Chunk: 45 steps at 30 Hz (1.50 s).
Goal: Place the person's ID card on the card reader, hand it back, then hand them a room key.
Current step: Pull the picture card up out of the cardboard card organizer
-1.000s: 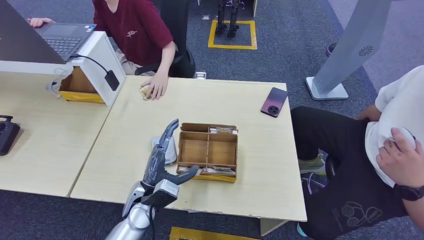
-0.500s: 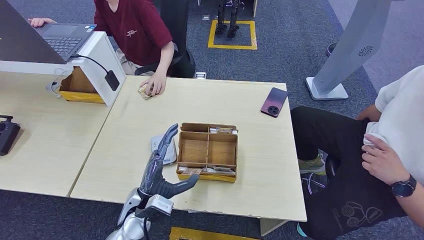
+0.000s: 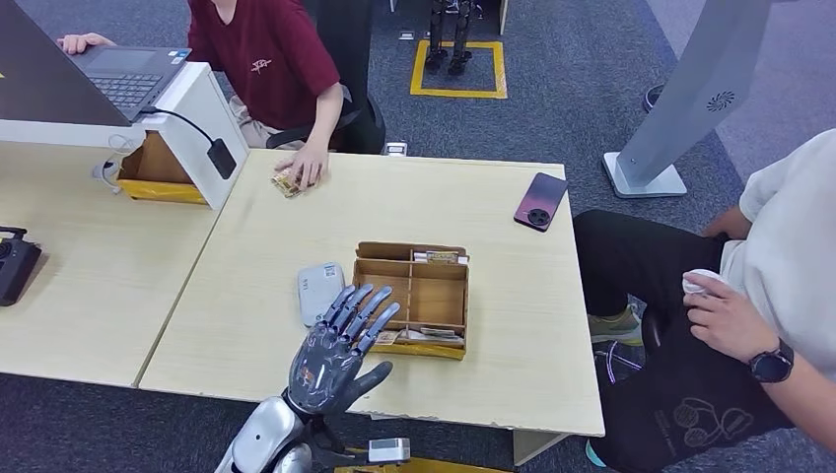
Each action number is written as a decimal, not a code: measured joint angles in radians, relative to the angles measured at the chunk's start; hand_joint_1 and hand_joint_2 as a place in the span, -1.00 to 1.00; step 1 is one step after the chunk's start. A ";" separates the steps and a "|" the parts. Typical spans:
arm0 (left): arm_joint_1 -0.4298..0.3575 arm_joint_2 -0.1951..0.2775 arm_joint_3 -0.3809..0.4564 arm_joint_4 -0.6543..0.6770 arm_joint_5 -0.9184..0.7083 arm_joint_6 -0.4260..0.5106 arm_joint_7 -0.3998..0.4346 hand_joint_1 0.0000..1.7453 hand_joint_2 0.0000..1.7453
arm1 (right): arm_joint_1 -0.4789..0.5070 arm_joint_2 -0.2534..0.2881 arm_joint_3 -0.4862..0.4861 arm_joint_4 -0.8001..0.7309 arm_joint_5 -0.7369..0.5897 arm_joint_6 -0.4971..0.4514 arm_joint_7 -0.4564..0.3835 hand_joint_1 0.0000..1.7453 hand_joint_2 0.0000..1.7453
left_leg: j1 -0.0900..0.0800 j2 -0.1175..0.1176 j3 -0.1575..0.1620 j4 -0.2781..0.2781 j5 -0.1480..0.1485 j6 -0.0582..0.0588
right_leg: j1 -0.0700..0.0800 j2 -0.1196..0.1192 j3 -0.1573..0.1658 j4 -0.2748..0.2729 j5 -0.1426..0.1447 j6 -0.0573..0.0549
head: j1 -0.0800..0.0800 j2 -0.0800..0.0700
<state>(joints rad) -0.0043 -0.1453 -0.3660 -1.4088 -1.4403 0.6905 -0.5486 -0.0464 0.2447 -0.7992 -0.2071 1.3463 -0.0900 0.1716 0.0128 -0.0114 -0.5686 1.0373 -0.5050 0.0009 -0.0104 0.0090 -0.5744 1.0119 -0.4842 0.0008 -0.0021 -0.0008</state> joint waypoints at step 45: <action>-0.055 0.045 -0.067 0.145 -0.039 0.003 0.227 -1.00 1.00 | -0.004 0.004 0.000 -0.003 0.027 0.006 0.015 -1.00 1.00 | 0.000 0.000 0.000 0.000 0.000 0.000 | 0.000 0.001 0.000 0.000 0.000 0.000 | 0.000 0.000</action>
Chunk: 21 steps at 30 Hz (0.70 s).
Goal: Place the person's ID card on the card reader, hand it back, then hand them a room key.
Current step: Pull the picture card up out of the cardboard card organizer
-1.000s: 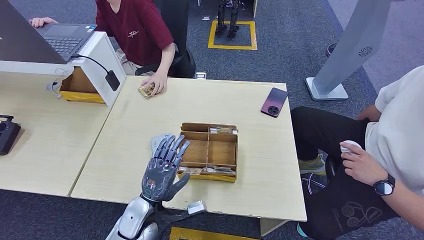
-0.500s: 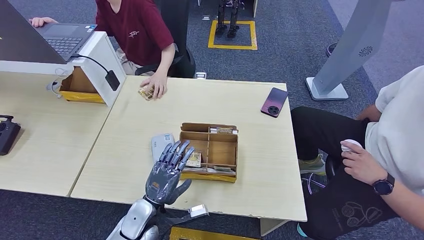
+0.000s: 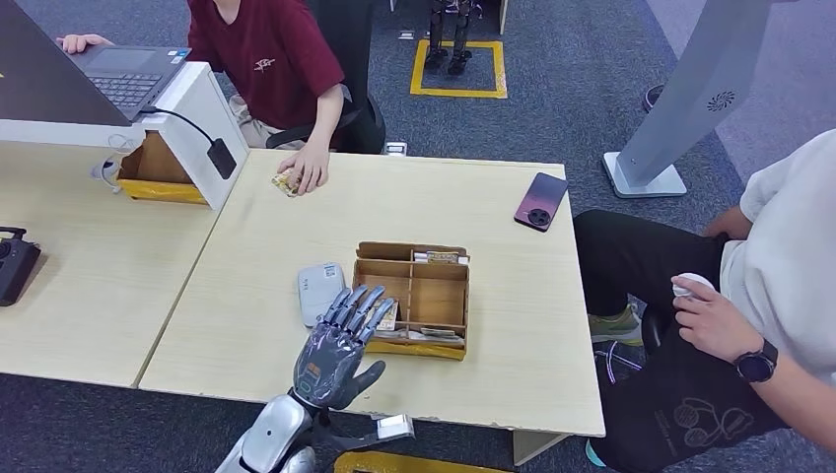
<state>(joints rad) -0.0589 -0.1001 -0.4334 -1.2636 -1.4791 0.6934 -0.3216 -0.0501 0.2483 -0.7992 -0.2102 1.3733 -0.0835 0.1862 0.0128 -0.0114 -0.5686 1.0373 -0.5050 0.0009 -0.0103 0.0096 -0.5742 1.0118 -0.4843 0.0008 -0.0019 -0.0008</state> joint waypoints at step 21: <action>-0.018 -0.001 0.000 0.018 -0.057 0.000 0.123 -1.00 1.00 | -0.001 0.000 0.000 -0.001 0.011 0.001 0.002 -1.00 1.00 | 0.000 0.000 0.000 0.000 0.000 0.000 | 0.000 0.000 0.000 0.000 0.000 0.000 | 0.000 0.000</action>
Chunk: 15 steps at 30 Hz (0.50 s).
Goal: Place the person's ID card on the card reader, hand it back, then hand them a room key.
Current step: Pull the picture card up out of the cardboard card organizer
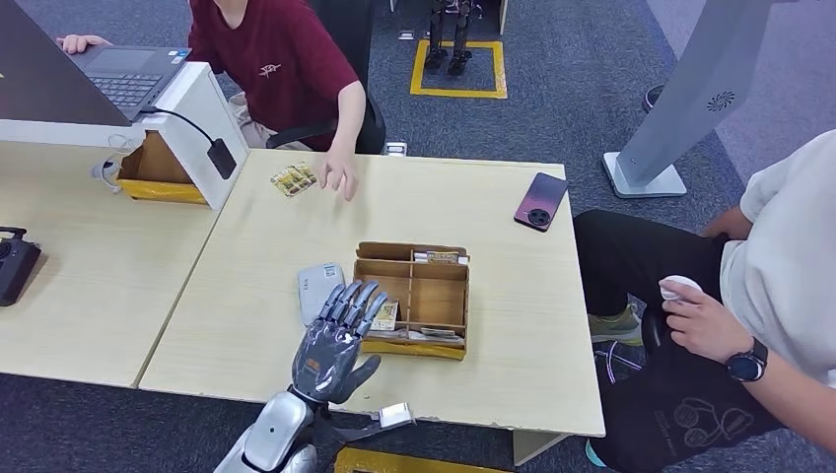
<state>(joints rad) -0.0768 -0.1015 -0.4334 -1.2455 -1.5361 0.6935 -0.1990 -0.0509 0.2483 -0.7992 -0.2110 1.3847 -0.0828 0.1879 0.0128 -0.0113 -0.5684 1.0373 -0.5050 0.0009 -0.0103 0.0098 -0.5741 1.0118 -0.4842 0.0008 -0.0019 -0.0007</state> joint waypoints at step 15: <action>-0.021 -0.012 0.000 0.000 0.015 0.000 0.007 -1.00 1.00 | -0.001 0.001 0.000 -0.001 0.000 0.000 0.004 -1.00 1.00 | 0.000 0.000 0.000 0.000 0.000 0.000 | 0.000 0.000 0.000 0.000 0.000 0.000 | 0.000 0.000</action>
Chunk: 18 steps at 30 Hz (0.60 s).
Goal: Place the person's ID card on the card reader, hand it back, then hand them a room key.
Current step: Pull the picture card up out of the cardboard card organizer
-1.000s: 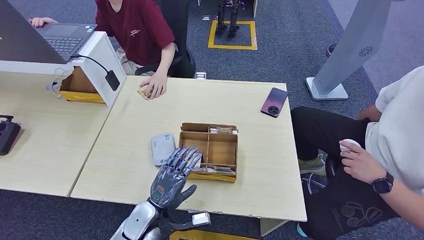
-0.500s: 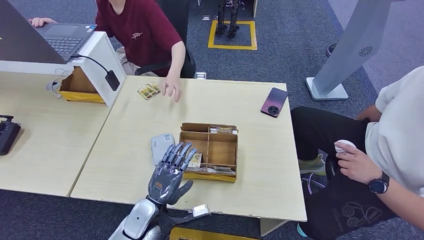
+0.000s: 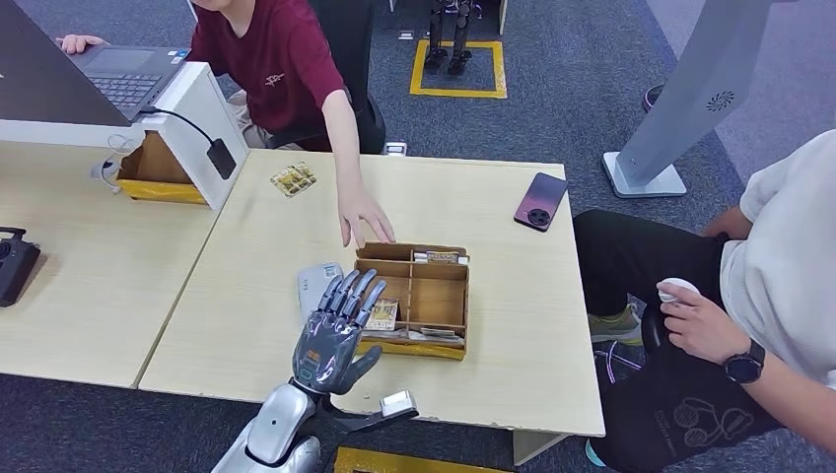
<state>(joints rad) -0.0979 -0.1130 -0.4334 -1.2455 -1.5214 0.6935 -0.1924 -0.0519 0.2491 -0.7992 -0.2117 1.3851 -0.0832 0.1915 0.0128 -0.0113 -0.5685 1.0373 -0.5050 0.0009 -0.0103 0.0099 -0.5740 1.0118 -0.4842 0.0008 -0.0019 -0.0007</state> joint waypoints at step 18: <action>-0.005 -0.013 0.007 0.030 0.005 0.000 -0.026 -1.00 1.00 | -0.002 0.001 0.000 0.000 0.008 0.000 0.000 -1.00 1.00 | 0.000 0.000 0.000 0.000 0.000 0.000 | 0.000 0.000 0.000 0.000 0.000 0.000 | 0.000 0.000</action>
<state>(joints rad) -0.1027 -0.1261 -0.4263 -1.2154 -1.5168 0.6935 -0.2181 -0.0535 0.2499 -0.7992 -0.2117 1.3930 -0.0828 0.1919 0.0128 -0.0114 -0.5686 1.0373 -0.5050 0.0009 -0.0103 0.0100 -0.5740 1.0118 -0.4842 0.0008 -0.0018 -0.0008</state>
